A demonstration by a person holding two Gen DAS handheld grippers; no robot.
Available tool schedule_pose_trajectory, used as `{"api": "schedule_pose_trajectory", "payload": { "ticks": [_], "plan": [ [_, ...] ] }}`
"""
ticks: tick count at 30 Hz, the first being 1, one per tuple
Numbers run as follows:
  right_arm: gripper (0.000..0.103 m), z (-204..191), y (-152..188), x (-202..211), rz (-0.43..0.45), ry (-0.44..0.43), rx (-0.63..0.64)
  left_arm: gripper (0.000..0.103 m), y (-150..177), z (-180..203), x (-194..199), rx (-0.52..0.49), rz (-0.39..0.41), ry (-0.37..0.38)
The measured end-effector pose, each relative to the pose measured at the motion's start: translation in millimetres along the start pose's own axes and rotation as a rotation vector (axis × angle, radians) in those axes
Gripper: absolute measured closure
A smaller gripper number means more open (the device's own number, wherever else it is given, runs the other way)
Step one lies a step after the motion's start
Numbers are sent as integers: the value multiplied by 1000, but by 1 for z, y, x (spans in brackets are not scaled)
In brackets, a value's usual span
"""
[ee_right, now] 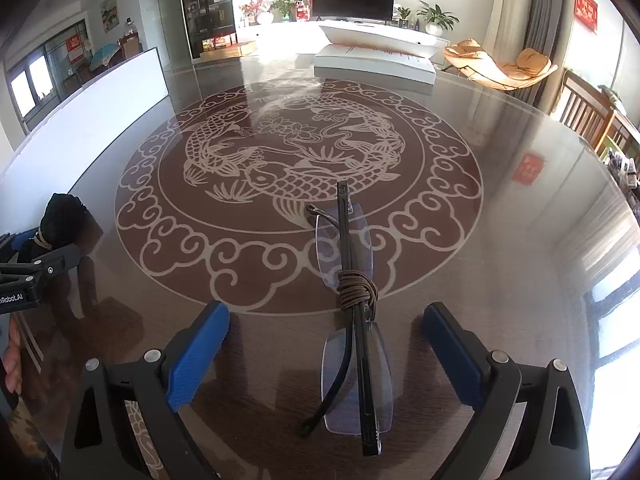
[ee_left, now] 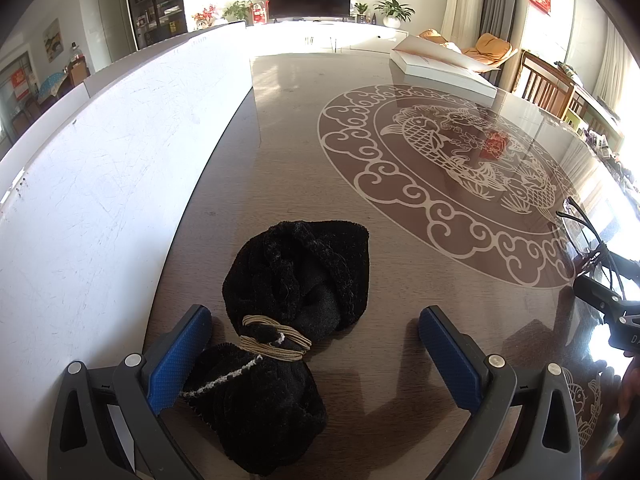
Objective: Organize objects
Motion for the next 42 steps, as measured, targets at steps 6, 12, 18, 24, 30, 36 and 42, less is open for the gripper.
{"api": "schedule_pose_trajectory", "payload": {
  "ticks": [6,12,18,24,30,36,42],
  "plan": [
    [1,1,0,-1,-5,1,-2,0,0,0,0,0,0,0],
    [1,1,0,-2,-7,3,-4,0,0,1,0,-1,1,-3],
    [0,2,0,-2,-8,3,-5,0,0,3,1,-9,-6,2],
    [0,3,-5,-6,-49,-16,17,0,9,4,8,-115,-31,79],
    [10,10,-27,-11,-140,-58,17,69,3,-11,18,-63,44,77],
    [77,-2,-39,-9,-198,-18,64,72,13,-27,31,62,84,181],
    [91,2,-30,14,-152,-48,31,72,13,-31,72,115,175,260]
  ]
}}
Point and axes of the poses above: each gripper's, at about its wrist camera, not at the fingertips, and x roughly against the way its jaws point, z to its right, y to its underside, the point moved 1 cm from there along -x, roughly the way its jaws point, and after that the axes turned 2 degrees about z, right-handed, at the moved point
